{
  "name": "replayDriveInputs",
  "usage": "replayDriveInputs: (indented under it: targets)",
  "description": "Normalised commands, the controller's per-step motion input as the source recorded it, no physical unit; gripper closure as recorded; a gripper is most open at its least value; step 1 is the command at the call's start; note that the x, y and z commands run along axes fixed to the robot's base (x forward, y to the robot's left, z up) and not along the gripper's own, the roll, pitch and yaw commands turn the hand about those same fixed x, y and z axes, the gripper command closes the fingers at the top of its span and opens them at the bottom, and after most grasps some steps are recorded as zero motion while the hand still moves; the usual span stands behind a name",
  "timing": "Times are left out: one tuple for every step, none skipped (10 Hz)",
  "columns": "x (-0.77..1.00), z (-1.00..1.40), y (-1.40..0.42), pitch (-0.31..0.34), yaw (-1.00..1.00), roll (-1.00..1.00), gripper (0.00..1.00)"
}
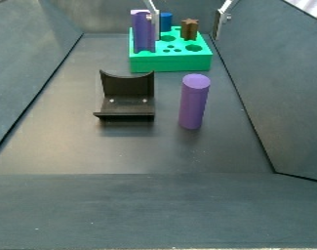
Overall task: Pick up the round object. Move up. Move to above the board. Insert the round object.
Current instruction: Pick up the round object.
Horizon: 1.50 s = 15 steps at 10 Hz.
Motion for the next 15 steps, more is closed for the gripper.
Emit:
replayDriveInputs:
  targets:
    - [0.17, -0.37, 0.0, 0.0, -0.01, -0.01, 0.0]
    - [0.05, -0.78, 0.0, -0.19, -0.02, -0.08, 0.0]
    - [-0.09, -1.0, 0.21, -0.119, -0.01, 0.0, 0.0]
    - [0.0, -1.0, 0.29, -0.097, 0.0, 0.0, 0.0]
    - [-0.15, -1.0, 0.13, -0.106, 0.0, 0.07, 0.0]
    - [-0.47, -0.97, 0.11, -0.129, 0.04, 0.14, 0.0]
    - [-0.82, -0.87, 0.07, -0.14, 0.04, 0.16, 0.0]
    - [-0.7, -0.87, 0.04, -0.161, 0.04, 0.14, 0.0]
    - [-0.48, -0.89, 0.07, -0.166, 0.05, 0.12, 0.0]
    - [0.0, -0.43, 0.0, -0.104, 0.0, 0.0, 0.0]
    - [0.0, 0.0, -0.02, 0.0, 0.0, 0.0, 0.0]
    - [0.04, -0.03, 0.0, 0.0, 0.0, 0.0, 0.0]
    - [0.0, 0.0, 0.0, 0.0, 0.0, 0.0, 1.0]
    - [0.0, 0.0, 0.0, 0.0, 0.0, 0.0, 1.0]
    - [0.0, 0.0, 0.0, 0.0, 0.0, 0.0, 1.0]
